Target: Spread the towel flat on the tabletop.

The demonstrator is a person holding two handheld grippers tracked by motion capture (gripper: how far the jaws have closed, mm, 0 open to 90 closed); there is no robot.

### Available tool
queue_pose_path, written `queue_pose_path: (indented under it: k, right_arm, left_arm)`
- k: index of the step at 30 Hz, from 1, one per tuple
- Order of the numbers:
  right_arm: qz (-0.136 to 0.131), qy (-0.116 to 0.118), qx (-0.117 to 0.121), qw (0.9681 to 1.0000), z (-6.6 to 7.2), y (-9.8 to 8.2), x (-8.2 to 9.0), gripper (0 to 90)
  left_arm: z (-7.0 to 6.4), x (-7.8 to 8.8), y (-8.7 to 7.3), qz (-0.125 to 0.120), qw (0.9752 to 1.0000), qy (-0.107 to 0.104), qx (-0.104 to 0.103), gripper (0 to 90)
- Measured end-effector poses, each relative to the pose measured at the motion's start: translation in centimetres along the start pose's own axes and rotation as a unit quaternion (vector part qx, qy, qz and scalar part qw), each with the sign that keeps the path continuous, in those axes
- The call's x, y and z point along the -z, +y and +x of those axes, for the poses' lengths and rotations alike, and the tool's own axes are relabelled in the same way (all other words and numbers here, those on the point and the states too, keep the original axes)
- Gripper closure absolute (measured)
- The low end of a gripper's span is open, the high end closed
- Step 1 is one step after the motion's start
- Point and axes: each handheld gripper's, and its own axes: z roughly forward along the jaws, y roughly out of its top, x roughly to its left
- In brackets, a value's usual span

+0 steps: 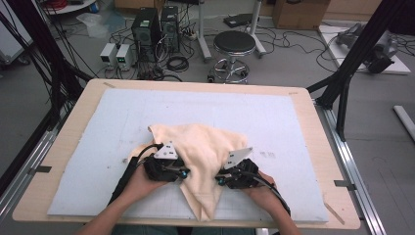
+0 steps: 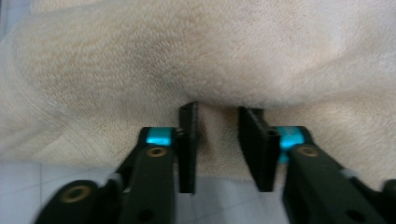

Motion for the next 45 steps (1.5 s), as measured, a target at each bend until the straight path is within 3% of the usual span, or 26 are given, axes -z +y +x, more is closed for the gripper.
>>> queue_pose_path:
  k: [4, 6, 9, 13, 14, 15, 21, 23, 25, 27, 29, 30, 31, 35, 36, 37, 39, 40, 41, 43, 45]
  right_arm:
    - [-0.001, 0.006, -0.002, 1.0, -0.2, -0.1, 0.4, 85.5]
    - [-0.001, 0.001, 0.003, 1.0, 0.1, -0.1, 0.9, 86.1]
    - [-0.019, -0.01, 0.009, 0.9997, 0.6, -0.1, 2.2, 86.4]
    - [-0.057, -0.033, 0.017, 0.9977, 2.0, 0.6, 5.4, 86.4]
    - [-0.057, -0.033, 0.017, 0.9977, 2.0, 0.6, 5.4, 86.4]
    - [-0.071, -0.039, 0.022, 0.9965, 3.0, 1.1, 6.8, 86.5]
    - [-0.084, -0.063, 0.055, 0.9929, 4.6, 3.0, 9.3, 86.5]
    - [-0.085, -0.069, 0.064, 0.9919, 4.6, 3.8, 9.7, 86.6]
    - [-0.07, -0.081, 0.066, 0.992, 3.9, 4.4, 9.5, 86.6]
    - [-0.061, -0.084, 0.054, 0.9932, 2.3, 4.6, 8.7, 86.5]
    - [-0.049, -0.088, 0.039, 0.9941, 0.3, 4.3, 7.6, 86.5]
    - [-0.044, -0.087, 0.004, 0.9953, -1.7, 3.6, 6.4, 86.5]
    - [-0.04, -0.087, -0.007, 0.9954, -2.6, 3.3, 5.8, 86.4]
    - [-0.035, -0.075, -0.028, 0.9962, -4.0, 2.3, 4.8, 85.2]
    - [-0.043, -0.072, -0.033, 0.9959, -4.0, 2.0, 4.8, 84.0]
    - [-0.054, -0.071, -0.041, 0.9952, -3.8, 1.4, 5.2, 77.3]
    - [-0.064, -0.07, -0.041, 0.9946, -3.5, 1.1, 5.4, 74.6]
    - [-0.072, -0.068, -0.044, 0.9941, -3.0, 0.6, 5.8, 71.9]
    - [-0.083, -0.071, -0.044, 0.9931, -2.2, -0.3, 6.4, 67.6]
    - [-0.092, -0.066, -0.041, 0.9927, -1.8, -0.7, 6.7, 66.0]
    - [-0.085, -0.071, -0.034, 0.9932, -1.1, -1.4, 6.9, 62.1]
  left_arm:
    - [0.0, 0.1, 0.1, -0.002, 1.0, -0.001, 0.001, 83.4]
    - [-0.3, 0.9, 0.1, -0.009, 0.9999, 0.002, -0.007, 86.0]
    - [-0.8, 3.0, -0.1, -0.027, 0.9995, 0.005, -0.015, 86.7]
    - [-1.5, 6.2, -0.3, -0.053, 0.9983, 0.016, -0.019, 87.3]
    - [-1.7, 7.0, -0.3, -0.059, 0.9979, 0.021, -0.017, 87.3]
    - [-1.9, 8.0, -0.3, -0.066, 0.9973, 0.025, -0.018, 87.7]
    - [-2.4, 12.2, 0.6, -0.106, 0.9929, 0.044, -0.029, 89.7]
    - [-2.0, 12.4, 1.2, -0.104, 0.9924, 0.056, -0.034, 89.7]
    - [-1.3, 11.6, 1.6, -0.096, 0.9941, 0.041, -0.029, 89.6]
    - [-0.9, 10.0, 1.2, -0.088, 0.9952, 0.031, -0.032, 88.1]
    - [-0.7, 8.2, 0.6, -0.077, 0.9965, 0.022, -0.023, 80.2]
    - [-0.7, 7.3, 0.4, -0.069, 0.9973, 0.013, -0.018, 74.2]
    - [-0.6, 6.4, 0.1, -0.06, 0.998, 0.007, -0.02, 69.6]
    - [-1.1, 3.7, -0.6, -0.04, 0.9985, -0.023, -0.028, 55.3]
    - [-1.2, 3.3, -0.6, -0.031, 0.9988, -0.024, -0.03, 50.7]
    - [-1.3, 2.7, -0.7, -0.018, 0.9988, -0.024, -0.039, 45.1]
    - [-1.3, 1.5, -0.8, 0.001, 0.999, -0.012, -0.044, 44.9]
    - [-1.2, 1.2, -0.8, 0.006, 0.9989, -0.009, -0.044, 46.8]
    - [-1.2, 0.7, -0.8, 0.01, 0.9991, -0.008, -0.041, 55.0]
    - [-1.3, 0.0, -0.7, 0.025, 0.9987, 0.001, -0.045, 58.3]
    - [-1.6, -0.2, -0.6, 0.026, 0.9982, 0.013, -0.054, 64.6]
